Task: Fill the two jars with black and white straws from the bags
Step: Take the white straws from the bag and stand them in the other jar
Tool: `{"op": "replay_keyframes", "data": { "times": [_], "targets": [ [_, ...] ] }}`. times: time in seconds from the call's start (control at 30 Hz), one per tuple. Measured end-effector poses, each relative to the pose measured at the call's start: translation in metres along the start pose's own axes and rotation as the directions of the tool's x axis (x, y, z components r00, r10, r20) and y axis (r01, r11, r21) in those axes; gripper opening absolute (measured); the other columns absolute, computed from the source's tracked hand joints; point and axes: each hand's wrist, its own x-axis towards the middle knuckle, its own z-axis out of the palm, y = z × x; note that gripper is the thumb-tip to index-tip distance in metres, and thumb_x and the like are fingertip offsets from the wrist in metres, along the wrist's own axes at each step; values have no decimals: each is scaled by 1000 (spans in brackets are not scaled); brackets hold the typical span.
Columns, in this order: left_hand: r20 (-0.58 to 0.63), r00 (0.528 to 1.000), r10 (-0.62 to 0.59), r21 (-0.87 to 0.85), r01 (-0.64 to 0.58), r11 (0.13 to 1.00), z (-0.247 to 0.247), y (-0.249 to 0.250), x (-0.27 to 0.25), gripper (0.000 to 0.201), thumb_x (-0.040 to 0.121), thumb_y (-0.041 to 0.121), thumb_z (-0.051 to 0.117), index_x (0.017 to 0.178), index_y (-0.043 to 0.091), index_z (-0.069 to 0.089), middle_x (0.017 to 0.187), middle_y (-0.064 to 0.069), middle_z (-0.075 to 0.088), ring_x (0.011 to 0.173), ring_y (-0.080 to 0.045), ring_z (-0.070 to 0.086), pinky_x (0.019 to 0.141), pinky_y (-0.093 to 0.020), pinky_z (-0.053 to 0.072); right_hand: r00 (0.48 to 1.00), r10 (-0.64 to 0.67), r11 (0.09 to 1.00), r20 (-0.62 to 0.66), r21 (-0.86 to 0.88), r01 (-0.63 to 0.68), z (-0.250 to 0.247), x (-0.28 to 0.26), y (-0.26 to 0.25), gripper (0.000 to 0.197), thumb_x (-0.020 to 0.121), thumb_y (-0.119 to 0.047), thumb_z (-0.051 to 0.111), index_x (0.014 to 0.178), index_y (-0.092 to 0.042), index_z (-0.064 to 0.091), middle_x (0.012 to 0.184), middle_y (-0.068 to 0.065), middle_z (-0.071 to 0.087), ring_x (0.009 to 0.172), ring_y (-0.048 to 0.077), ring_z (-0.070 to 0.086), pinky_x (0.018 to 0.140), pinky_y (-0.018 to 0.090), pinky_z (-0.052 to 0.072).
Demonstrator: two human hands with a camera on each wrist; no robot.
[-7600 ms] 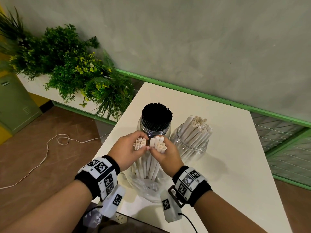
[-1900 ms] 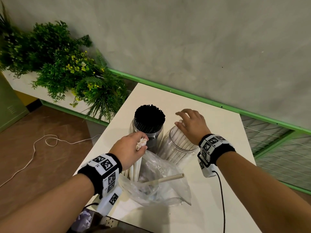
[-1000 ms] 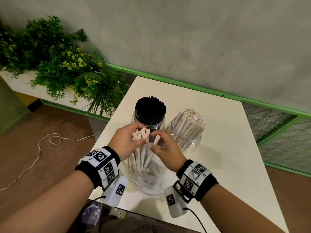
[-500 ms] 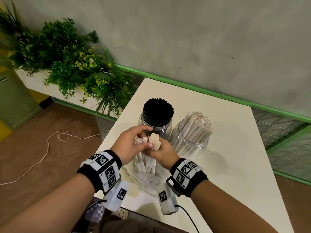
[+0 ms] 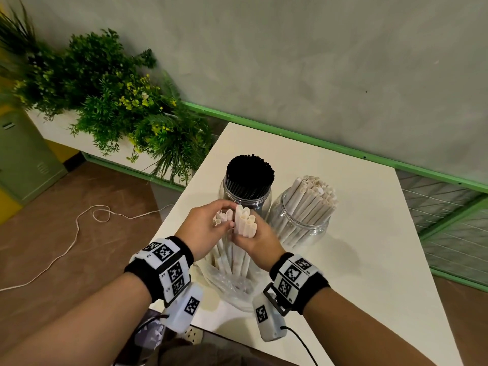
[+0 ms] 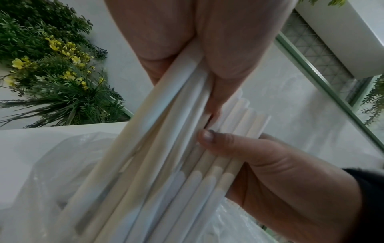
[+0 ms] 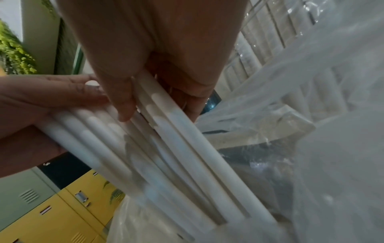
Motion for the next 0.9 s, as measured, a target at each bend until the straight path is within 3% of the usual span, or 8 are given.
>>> {"op": "replay_keyframes", "data": {
  "times": [0.2,0.27,0.33,0.43,0.53,0.63,0.73,0.9],
  "targets": [
    [-11,1000,12,29,-12,999,1,2,1,28,87,9,63,108,28,64,95,13,69,68,5,58,60,-5,38,996,-65,995,-61,-85,59,-2,-4,-6,43,80,-14,66,122,-13,54,110,1,67,103,17,64,92,46,51],
    [-4,1000,11,66,-11,998,1,0,2,21,88,14,62,101,30,65,93,14,70,67,-4,60,58,-9,39,986,-135,977,-96,-180,116,-6,-6,-8,51,83,-10,64,128,-24,44,106,-5,64,99,14,63,88,45,52],
    [7,1000,8,95,-9,995,1,-1,3,17,89,14,61,97,28,66,90,14,69,60,2,57,56,-7,37,972,-195,958,-127,-238,161,-10,-9,-14,70,85,-7,62,133,-47,30,106,-8,61,98,10,61,89,38,52],
    [11,1000,11,126,-12,992,2,0,5,15,89,15,61,96,26,66,87,10,69,53,3,51,53,-8,36,939,-291,934,-184,-266,238,-14,-13,-22,83,86,-7,62,139,-53,17,134,-1,53,123,10,51,104,34,43],
    [27,1000,1,148,-5,989,3,-4,9,14,89,19,60,93,32,64,86,8,70,59,-6,54,55,-12,39,904,-367,916,-218,-253,310,-14,-17,-28,78,86,-2,62,135,-52,25,123,-2,58,113,1,57,97,23,46],
    [36,999,-3,160,-3,987,5,-4,11,15,89,19,60,90,33,63,86,9,70,60,-7,54,56,-13,38,879,-422,895,-219,-251,368,-14,-17,-30,72,86,-3,59,127,-55,31,105,5,64,97,15,64,87,32,51],
    [39,999,-11,145,6,989,5,-3,11,17,89,17,60,90,33,62,87,12,70,69,0,58,59,-9,38,876,-405,909,-261,-221,354,-18,-15,-27,60,85,2,58,115,-47,40,94,5,63,83,17,64,75,26,51],
    [40,999,-21,103,16,995,5,-1,11,19,90,13,58,92,31,61,88,13,70,81,12,58,63,-3,37,902,-352,926,-251,-232,297,-25,-14,-22,50,87,-8,51,107,-51,35,99,13,65,97,16,66,84,16,44]
  ]
}}
